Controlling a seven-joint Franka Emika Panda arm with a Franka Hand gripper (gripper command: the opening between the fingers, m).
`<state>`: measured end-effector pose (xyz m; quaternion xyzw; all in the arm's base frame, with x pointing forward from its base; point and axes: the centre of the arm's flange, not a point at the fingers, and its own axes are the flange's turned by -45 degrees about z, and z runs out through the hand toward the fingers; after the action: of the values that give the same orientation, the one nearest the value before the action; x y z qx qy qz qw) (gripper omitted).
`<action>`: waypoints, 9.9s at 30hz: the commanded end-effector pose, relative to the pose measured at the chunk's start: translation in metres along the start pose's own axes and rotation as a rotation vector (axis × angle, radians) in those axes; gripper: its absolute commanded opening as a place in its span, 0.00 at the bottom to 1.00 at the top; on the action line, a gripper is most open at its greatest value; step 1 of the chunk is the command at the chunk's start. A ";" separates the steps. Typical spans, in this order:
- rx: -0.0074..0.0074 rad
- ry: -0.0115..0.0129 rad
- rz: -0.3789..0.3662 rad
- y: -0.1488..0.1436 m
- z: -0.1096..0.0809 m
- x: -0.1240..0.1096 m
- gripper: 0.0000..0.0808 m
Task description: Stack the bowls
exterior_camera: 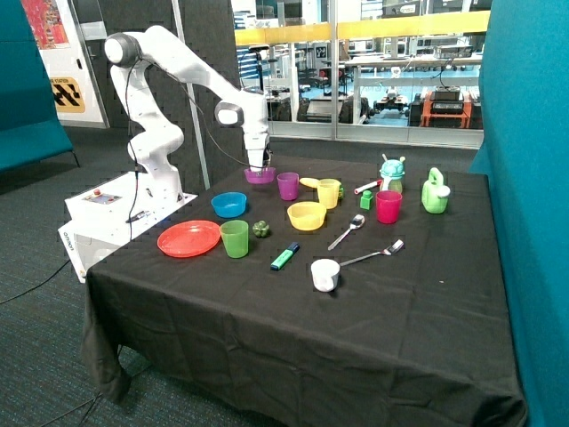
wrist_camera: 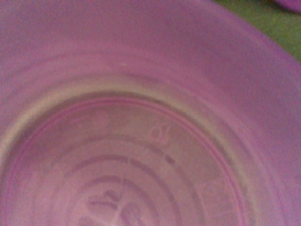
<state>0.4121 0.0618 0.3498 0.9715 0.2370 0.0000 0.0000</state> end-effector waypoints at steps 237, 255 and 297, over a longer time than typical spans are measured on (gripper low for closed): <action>0.0001 -0.0001 0.731 0.177 -0.020 -0.004 0.61; 0.0001 -0.0001 0.740 0.182 -0.021 0.024 0.61; 0.0001 -0.0001 0.795 0.232 -0.004 0.072 0.60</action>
<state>0.5731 -0.1018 0.3571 0.9889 -0.1487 0.0000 0.0004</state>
